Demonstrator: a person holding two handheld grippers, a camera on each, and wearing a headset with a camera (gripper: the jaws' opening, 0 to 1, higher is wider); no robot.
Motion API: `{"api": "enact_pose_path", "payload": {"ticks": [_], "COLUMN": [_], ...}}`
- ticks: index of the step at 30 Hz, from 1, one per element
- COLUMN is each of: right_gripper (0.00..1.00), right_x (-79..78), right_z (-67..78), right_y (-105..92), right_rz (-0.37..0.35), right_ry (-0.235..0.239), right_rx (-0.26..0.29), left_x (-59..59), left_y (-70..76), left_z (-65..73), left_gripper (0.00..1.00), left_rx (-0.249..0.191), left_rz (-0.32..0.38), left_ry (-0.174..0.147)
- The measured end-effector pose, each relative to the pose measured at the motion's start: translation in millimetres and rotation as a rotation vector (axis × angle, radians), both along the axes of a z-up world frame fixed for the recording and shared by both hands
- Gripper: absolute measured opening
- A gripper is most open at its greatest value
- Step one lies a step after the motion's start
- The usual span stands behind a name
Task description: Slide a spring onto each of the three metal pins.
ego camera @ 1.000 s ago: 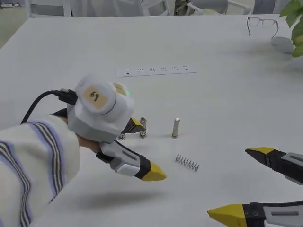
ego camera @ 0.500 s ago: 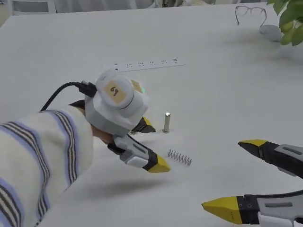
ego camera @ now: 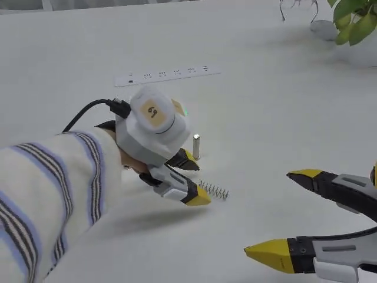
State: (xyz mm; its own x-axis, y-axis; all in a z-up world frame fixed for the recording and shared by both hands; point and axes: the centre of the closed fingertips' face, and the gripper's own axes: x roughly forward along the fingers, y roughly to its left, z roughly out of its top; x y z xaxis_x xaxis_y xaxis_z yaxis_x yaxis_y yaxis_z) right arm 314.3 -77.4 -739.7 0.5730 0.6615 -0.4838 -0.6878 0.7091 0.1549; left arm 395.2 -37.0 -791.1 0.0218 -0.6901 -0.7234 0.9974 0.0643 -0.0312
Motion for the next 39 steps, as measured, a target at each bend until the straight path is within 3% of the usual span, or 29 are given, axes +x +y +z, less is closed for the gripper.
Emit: {"api": "enact_pose_path", "payload": {"ticks": [3,9,13,15,17,22,25,31,34,36,39], "right_gripper": [0.92,0.9,0.89,0.89,0.89,0.89,0.88,0.86,0.86,0.86,0.86], "right_x": [0.5,-2.7,-2.7,-2.3,-1.9,-2.1,-2.2,-3.0,-3.1,-2.7,-2.4], "right_z": [-0.4,-1.7,-0.3,0.8,1.7,3.0,4.3,6.8,7.6,8.3,10.0], "right_y": [0.4,2.2,1.7,1.1,0.5,-1.6,-1.6,-0.8,-1.6,-3.3,-5.9], "right_rz": [-0.004,0.009,0.004,0.003,0.001,0.001,0.001,0.002,-0.004,-0.01,-0.015], "right_ry": [0.002,0.013,0.011,0.009,0.007,0.003,0.0,-0.006,-0.008,-0.011,-0.015], "right_rx": [0.001,0.002,0.008,0.008,0.009,0.002,0.005,0.009,0.01,0.009,0.007], "left_x": [-3.6,-6.7,-10.5,-10.1,-11.7,-18.0,-20.4,-20.8,-21.7,-23.2,-21.9], "left_y": [-2.5,-4.2,2.7,4.8,6.0,4.6,4.0,3.4,5.9,6.7,6.0], "left_z": [-2.3,-8.6,-16.1,-16.5,-14.9,-17.0,-16.9,-19.0,-19.4,-19.7,-19.5], "left_gripper": [0.25,0.19,0.13,0.12,0.11,0.07,0.03,0.03,0.02,0.02,0.02], "left_rx": [0.005,0.03,0.078,0.081,0.084,0.091,0.091,0.104,0.125,0.128,0.125], "left_rz": [-0.012,-0.034,-0.002,-0.005,0.014,-0.052,-0.05,-0.092,-0.082,-0.091,-0.071], "left_ry": [0.014,0.014,0.067,0.058,0.083,0.047,0.058,0.01,0.008,-0.012,-0.006]}}
